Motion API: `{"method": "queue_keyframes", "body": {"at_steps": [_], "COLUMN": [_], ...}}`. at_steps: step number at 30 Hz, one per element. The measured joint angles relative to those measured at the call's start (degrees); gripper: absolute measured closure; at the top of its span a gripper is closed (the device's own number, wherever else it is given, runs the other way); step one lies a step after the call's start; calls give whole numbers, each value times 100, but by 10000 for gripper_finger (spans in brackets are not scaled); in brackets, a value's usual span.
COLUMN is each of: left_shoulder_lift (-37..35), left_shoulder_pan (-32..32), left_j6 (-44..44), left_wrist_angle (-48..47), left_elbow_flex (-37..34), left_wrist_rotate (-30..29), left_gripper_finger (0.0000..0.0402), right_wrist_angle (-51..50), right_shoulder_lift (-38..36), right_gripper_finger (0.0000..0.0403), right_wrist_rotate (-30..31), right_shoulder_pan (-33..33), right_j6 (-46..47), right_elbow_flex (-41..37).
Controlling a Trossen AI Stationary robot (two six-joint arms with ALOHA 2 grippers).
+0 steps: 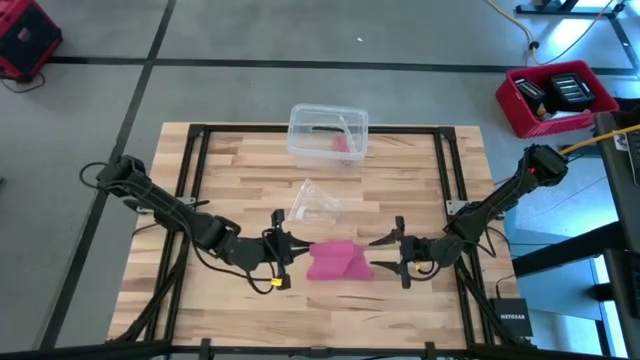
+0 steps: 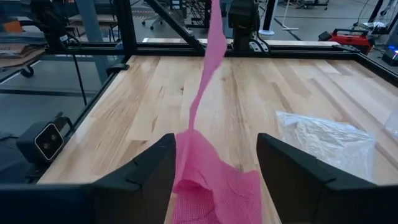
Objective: Roll bandage
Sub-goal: Roll the pink bandage
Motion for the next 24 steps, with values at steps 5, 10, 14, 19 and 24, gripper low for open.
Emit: {"method": "queue_keyframes", "body": {"at_steps": [5, 10, 14, 19, 24], "left_shoulder_lift": [0, 0, 0, 2, 4], "left_shoulder_pan": [2, 22, 22, 11, 11], "left_j6": [49, 18, -132, -165, -219], "left_wrist_angle": [18, 34, 28, 26, 22], "left_elbow_flex": [0, 1, 2, 2, 2], "left_wrist_rotate": [2, 11, 11, 11, 11], "left_gripper_finger": [396, 396, 396, 396, 396], "right_wrist_angle": [-22, -22, -47, -101, -120], "right_shoulder_lift": [0, 5, 48, 46, 46], "right_gripper_finger": [178, 178, 178, 178, 178], "right_wrist_rotate": [-2, -4, -8, -207, -305], "right_shoulder_pan": [0, 0, 0, 0, 0], "right_j6": [-2, -2, -2, -4, -4], "right_elbow_flex": [0, 0, 2, 2, 2]}}
